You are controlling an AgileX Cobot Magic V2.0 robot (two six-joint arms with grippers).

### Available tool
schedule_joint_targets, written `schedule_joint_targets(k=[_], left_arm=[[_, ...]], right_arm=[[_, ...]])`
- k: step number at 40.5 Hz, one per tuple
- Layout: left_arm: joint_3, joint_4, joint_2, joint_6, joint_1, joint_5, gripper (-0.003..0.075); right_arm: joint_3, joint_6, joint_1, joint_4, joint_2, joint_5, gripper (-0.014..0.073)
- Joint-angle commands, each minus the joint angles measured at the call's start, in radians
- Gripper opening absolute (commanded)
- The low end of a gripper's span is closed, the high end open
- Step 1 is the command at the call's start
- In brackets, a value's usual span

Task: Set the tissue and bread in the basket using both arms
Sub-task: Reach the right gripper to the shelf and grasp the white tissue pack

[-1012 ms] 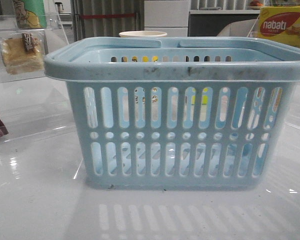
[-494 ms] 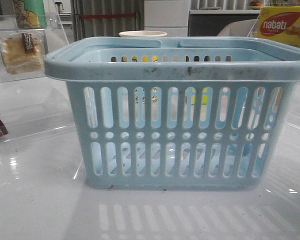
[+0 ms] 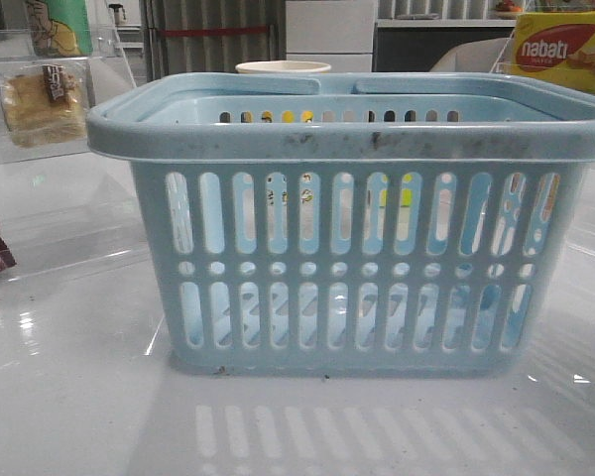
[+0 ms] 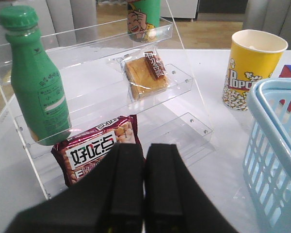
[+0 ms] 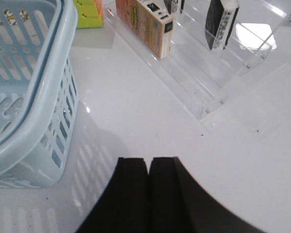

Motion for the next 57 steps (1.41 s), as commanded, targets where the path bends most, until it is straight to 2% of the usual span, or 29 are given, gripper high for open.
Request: schedule_joint_targets(k=[1, 4, 7, 11, 14, 21, 30, 38, 57], left_arm=[[-0.035, -0.003, 0.011, -0.003, -0.005, -0.067, 0.0247], [-0.035, 0.004, 0.011, -0.003, -0.005, -0.053, 0.0395], [-0.035, 0.014, 0.011, -0.003, -0.005, -0.031, 0.0515], [-0.035, 0.021, 0.015, -0.003, -0.005, 0.0, 0.0573], [-0.035, 0.021, 0.031, -0.003, -0.005, 0.016, 0.0572], [-0.035, 0.021, 0.092, -0.003, -0.005, 0.024, 0.0572], [-0.035, 0.021, 0.168, -0.003, -0.005, 0.018, 0.0571], [-0.035, 0.021, 0.199, -0.003, -0.005, 0.015, 0.0571], [-0.035, 0.021, 0.2, -0.003, -0.005, -0.002, 0.0571]], right_arm=[[-0.027, -0.002, 0.003, -0.007, 0.038, -0.072, 0.0052], [-0.027, -0.002, 0.003, -0.007, 0.061, -0.072, 0.0136], [-0.027, -0.002, 0.003, -0.007, 0.087, -0.074, 0.0288], [-0.027, -0.002, 0.003, -0.007, 0.118, -0.082, 0.0472], [-0.027, -0.002, 0.003, -0.007, 0.142, -0.09, 0.0533], [-0.048, -0.002, -0.012, -0.007, 0.207, -0.131, 0.053], [-0.182, 0.0, -0.142, 0.003, 0.328, -0.134, 0.053], [-0.332, 0.0, -0.207, 0.036, 0.464, -0.134, 0.053], [-0.642, 0.0, -0.218, 0.075, 0.855, -0.174, 0.053]])
